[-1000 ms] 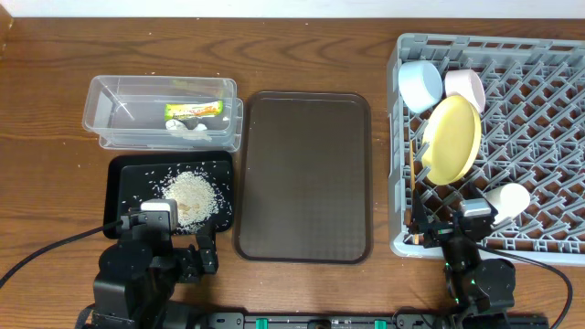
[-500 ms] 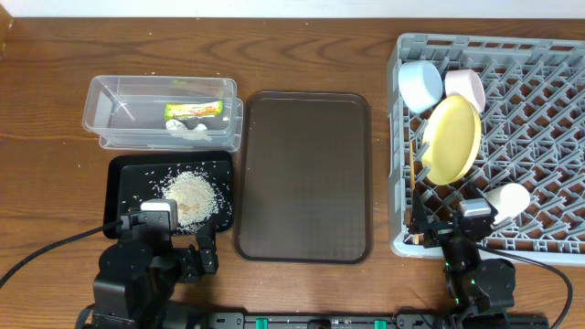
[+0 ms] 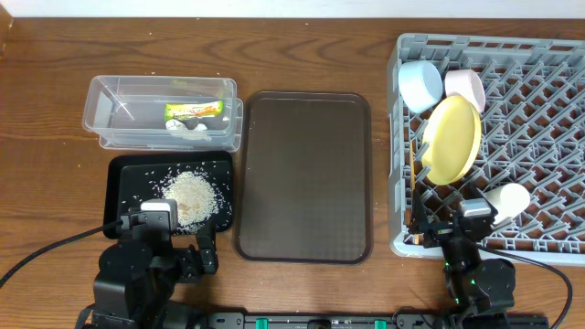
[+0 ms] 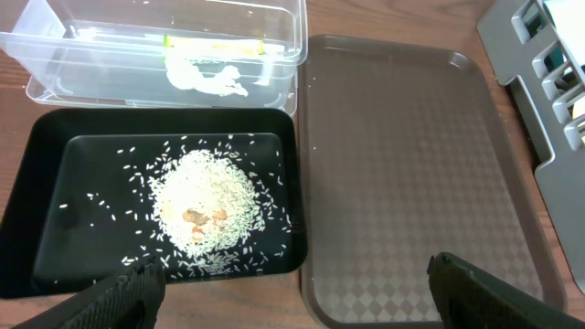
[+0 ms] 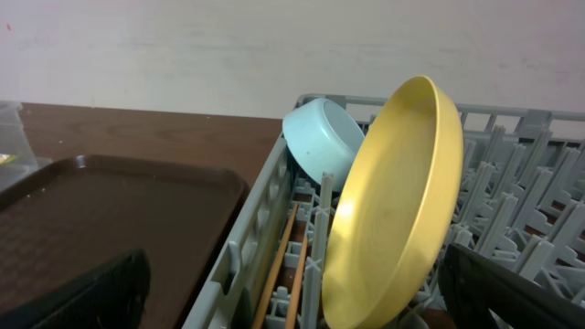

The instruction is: Sort waste into correct bins and load items into the dishwasher rack

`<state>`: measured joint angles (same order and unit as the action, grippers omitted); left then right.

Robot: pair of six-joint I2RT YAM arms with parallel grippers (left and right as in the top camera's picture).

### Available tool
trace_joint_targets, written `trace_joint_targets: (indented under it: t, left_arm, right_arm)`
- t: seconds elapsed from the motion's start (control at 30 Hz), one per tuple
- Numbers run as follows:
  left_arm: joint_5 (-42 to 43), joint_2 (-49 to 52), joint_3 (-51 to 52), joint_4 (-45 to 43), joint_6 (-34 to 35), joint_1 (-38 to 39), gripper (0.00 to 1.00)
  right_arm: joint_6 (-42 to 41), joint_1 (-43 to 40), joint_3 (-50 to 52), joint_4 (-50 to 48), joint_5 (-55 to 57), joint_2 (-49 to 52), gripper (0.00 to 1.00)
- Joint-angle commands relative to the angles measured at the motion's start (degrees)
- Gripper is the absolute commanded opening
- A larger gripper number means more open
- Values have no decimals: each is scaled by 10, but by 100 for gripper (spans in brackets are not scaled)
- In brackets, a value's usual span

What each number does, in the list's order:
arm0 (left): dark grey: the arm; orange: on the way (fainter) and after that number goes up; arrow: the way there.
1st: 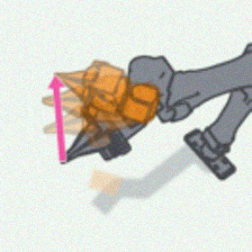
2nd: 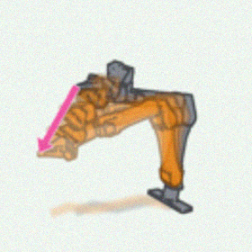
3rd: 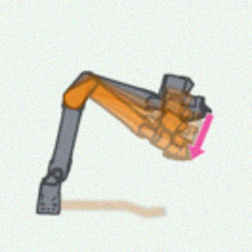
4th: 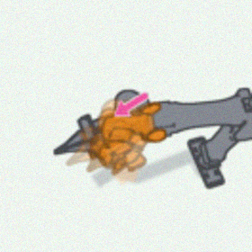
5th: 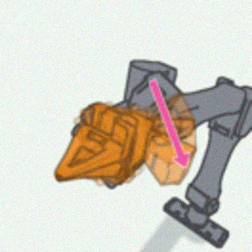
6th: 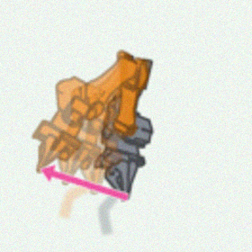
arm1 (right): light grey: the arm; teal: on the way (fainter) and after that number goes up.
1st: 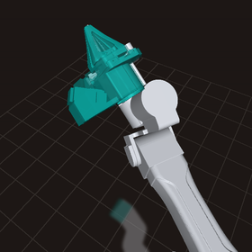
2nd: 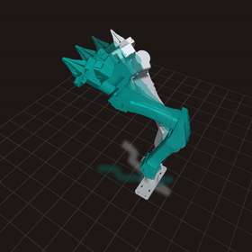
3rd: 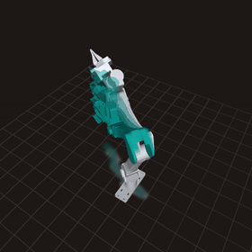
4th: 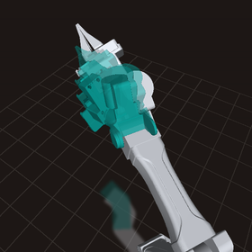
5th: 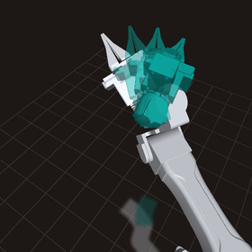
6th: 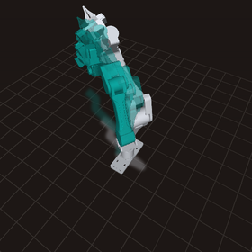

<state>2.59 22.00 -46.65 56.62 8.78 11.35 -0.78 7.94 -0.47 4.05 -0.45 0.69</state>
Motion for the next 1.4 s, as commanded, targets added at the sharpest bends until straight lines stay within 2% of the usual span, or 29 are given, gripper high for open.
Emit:
trace_joint_targets:
  t: [0.0,0.17,0.3,0.57,0.8,0.97,1.1,1.23,1.37]
  left_arm:
    - [-7,-2,2,5,0,1,95]
    - [-10,-30,18,8,-17,-38,95]
    - [-9,-84,88,-37,-17,-72,95]
    - [0,-194,278,-267,-17,-110,95]
    - [-2,-219,393,-470,-18,-111,95]
    - [2,-219,466,-628,-56,-111,95]
    - [13,-219,464,-605,-92,-111,95]
    - [14,-219,464,-524,-78,-111,95]
    - [14,-219,464,-529,-72,-111,95]
  right_arm:
    - [9,-9,2,2,-5,-3,99]
    - [9,-9,2,2,-5,-3,99]
    - [9,-9,2,2,-5,-3,99]
    - [9,-9,2,2,-5,-3,99]
    - [9,-9,2,2,-5,-3,99]
    - [9,-9,2,2,-5,-3,99]
    - [9,-9,2,2,-5,-3,99]
    - [9,-9,2,2,-5,-3,99]
    - [9,-9,2,2,-5,-3,99]
